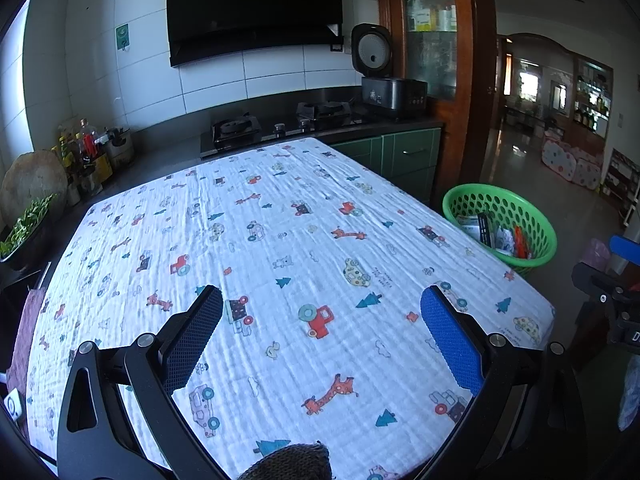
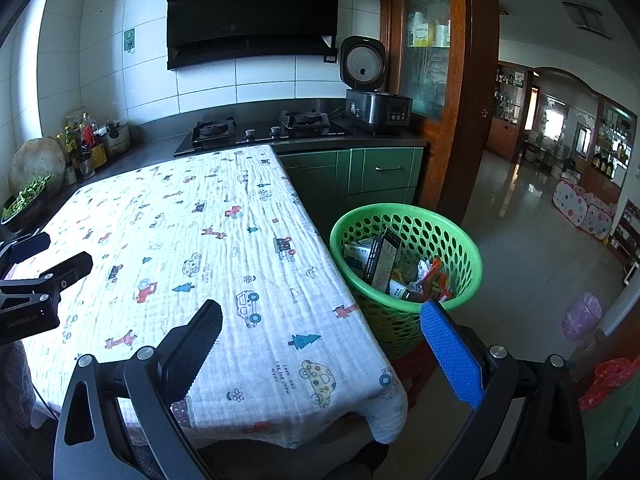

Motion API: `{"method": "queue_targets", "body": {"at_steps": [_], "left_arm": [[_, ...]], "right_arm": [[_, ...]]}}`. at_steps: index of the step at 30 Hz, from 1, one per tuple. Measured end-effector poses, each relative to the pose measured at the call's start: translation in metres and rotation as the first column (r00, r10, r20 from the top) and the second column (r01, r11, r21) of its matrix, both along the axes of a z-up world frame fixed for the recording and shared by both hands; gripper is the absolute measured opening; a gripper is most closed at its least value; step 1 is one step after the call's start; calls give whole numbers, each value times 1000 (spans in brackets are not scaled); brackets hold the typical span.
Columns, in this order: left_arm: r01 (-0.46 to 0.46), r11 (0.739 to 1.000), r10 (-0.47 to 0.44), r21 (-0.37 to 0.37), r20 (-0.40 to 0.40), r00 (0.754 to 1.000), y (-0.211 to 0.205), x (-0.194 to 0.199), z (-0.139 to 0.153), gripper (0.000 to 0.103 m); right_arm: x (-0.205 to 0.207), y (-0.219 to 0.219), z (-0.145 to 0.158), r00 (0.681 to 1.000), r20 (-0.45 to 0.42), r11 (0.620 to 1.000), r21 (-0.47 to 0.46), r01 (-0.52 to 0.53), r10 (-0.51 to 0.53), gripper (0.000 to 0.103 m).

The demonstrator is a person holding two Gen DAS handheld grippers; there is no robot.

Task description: Collect trash

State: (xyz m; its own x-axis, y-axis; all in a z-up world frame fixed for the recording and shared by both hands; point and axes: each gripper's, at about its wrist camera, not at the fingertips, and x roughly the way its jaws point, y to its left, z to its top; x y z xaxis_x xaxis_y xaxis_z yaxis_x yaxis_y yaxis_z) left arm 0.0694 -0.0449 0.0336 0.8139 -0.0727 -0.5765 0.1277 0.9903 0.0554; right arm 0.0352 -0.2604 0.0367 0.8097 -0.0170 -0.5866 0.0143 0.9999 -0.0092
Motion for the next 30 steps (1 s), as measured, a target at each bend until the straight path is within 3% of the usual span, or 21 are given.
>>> {"method": "queue_targets", "body": {"at_steps": [30], "left_arm": [[-60, 998, 60, 13, -7, 998, 7, 1, -6, 98]], "right_arm": [[2, 2, -8, 1000, -11, 1000, 10, -25, 25, 96]]}}
